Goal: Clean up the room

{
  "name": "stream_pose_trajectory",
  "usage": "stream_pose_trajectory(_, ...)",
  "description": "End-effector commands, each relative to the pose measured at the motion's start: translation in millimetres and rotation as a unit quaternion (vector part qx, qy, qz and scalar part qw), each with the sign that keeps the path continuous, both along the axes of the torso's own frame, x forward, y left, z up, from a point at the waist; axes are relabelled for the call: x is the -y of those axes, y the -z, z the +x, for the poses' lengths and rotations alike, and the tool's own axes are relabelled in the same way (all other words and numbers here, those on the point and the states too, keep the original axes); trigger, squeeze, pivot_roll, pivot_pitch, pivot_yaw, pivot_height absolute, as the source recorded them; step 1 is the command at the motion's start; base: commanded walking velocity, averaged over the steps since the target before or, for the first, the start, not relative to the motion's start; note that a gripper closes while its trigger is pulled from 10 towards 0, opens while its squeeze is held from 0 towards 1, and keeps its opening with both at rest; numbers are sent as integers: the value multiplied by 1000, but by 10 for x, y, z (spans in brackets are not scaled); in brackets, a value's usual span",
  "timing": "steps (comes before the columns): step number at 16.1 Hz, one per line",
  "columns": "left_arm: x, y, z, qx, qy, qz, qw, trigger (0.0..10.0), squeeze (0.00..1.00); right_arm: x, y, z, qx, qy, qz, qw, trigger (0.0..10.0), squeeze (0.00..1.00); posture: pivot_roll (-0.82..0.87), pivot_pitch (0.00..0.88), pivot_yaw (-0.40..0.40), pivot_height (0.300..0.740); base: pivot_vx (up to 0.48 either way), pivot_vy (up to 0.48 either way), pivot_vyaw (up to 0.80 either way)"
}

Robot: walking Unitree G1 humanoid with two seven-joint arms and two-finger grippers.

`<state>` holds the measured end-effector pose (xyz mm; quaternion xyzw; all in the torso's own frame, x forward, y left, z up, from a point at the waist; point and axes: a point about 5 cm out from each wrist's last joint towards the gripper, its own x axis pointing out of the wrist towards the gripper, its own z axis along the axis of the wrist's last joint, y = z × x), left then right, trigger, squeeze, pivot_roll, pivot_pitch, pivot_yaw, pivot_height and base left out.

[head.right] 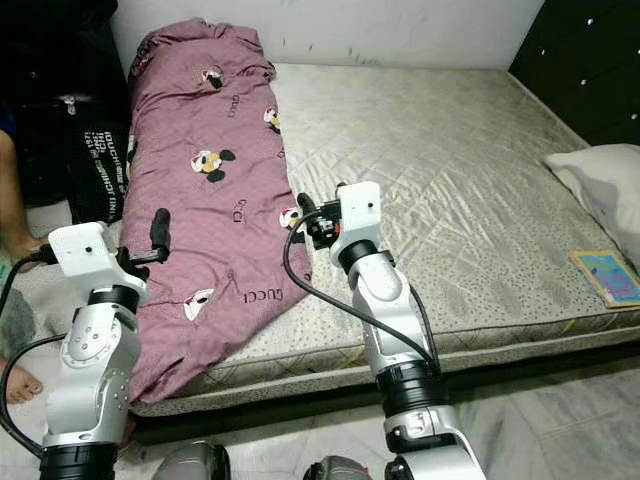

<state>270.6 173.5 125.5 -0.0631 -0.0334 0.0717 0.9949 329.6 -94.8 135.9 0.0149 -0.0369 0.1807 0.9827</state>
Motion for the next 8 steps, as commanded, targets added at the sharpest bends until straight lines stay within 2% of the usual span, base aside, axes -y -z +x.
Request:
stream_pose_trajectory(1,27,-16,12,0,3,1,1000,10000,0,27,0,16,-2,5,-2,1000,10000,0,-20,0,-97,740,0,0,0)
stream_pose_trajectory(3,30,-15,8,0,4,1,1000,10000,0,32,7,15,-4,7,0,1000,10000,0,-19,0,-98,740,0,0,0)
stream_pose_trajectory(6,33,-8,-2,-2,6,1,1000,10000,0,30,13,3,-4,7,-1,1000,10000,0,-18,0,-98,740,0,480,0)
stream_pose_trajectory(8,36,-4,-13,-3,8,1,1000,10000,0,30,24,-6,-6,7,0,1000,10000,0,-17,0,-98,740,0,296,0)
